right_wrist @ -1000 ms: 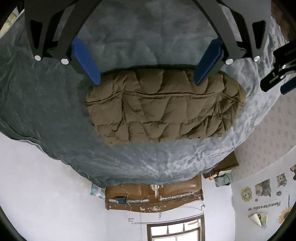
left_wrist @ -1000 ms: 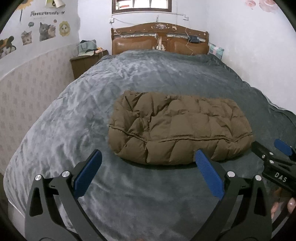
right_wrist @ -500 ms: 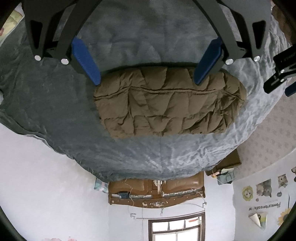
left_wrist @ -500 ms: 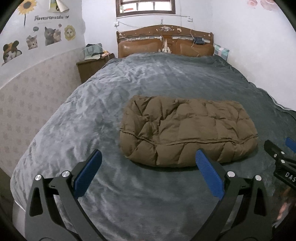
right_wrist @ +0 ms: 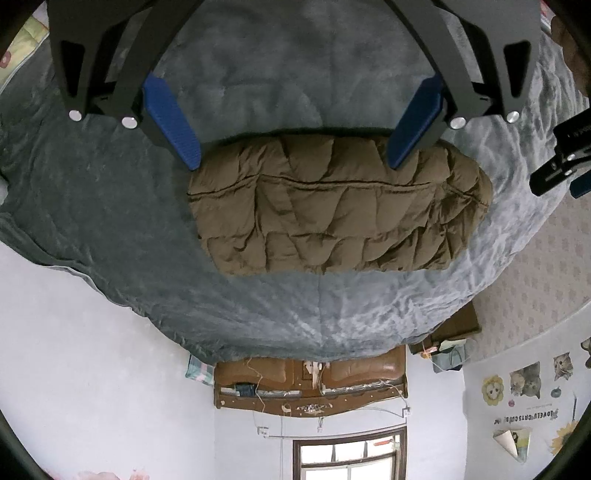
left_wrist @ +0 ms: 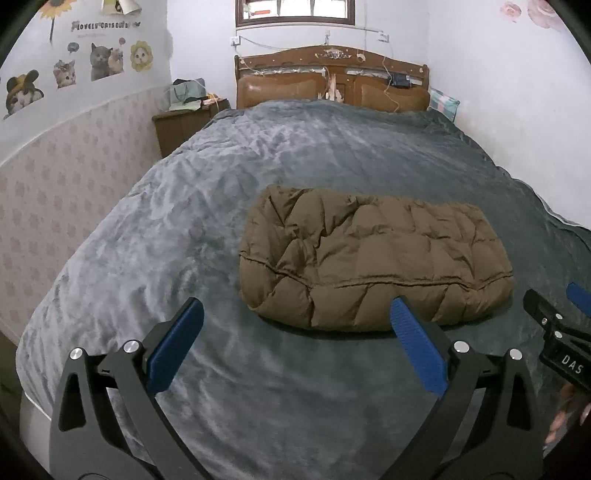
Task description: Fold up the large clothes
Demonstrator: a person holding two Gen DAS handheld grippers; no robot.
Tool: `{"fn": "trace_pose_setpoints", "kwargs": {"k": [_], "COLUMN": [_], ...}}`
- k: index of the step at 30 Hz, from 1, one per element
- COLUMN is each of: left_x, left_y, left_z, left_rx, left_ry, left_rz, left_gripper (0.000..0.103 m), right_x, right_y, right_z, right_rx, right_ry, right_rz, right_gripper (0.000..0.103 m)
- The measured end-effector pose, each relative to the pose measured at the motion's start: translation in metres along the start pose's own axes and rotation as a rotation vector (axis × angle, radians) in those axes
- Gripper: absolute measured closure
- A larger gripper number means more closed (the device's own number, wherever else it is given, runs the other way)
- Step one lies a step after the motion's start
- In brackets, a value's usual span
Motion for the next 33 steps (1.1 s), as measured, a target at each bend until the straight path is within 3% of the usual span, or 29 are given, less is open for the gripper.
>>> {"fn": "trace_pose_setpoints", "kwargs": {"k": [33], "left_x": [0.009], "left_y": [-0.006], "left_z": [0.002], "left_rx": [-0.011], "left_ry": [0.02], "left_rz": [-0.007], "left_gripper": [0.003], "right_x": [0.0], "right_y": [0.004], "right_z": [0.002], "right_rx": [0.002], "right_ry": [0.002], "right_rz": [0.006], "right_gripper": [0.002]}}
Point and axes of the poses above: each gripper's, at about its wrist camera, not at the fingertips, and x roughly against the way its jaws point, y to its left, z to its underside, the point moved 9 cm from there along -x, roughly the way its jaws point, and after that the axes turned 10 degrees about y, right-handed, at the moved point
